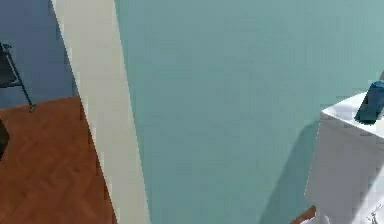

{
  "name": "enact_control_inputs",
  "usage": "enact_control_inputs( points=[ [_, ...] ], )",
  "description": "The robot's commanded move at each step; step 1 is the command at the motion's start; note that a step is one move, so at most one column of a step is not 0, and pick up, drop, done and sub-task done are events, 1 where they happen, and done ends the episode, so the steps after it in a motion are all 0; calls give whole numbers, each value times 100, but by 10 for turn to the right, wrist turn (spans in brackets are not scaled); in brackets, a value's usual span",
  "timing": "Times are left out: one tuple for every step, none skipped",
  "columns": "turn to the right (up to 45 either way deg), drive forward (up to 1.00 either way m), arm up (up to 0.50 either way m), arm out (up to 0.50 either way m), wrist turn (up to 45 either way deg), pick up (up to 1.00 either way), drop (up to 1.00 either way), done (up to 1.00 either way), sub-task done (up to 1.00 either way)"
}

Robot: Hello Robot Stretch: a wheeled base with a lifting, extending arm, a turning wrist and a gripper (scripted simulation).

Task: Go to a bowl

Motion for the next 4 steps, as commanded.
enact_control_inputs(
  points=[
    [450,0,0,0,0,0,0,0,0],
    [450,0,0,0,0,0,0,0,0],
    [90,0,0,0,0,0,0,0,0],
    [0,100,0,0,0,0,0,0,0]
  ],
)
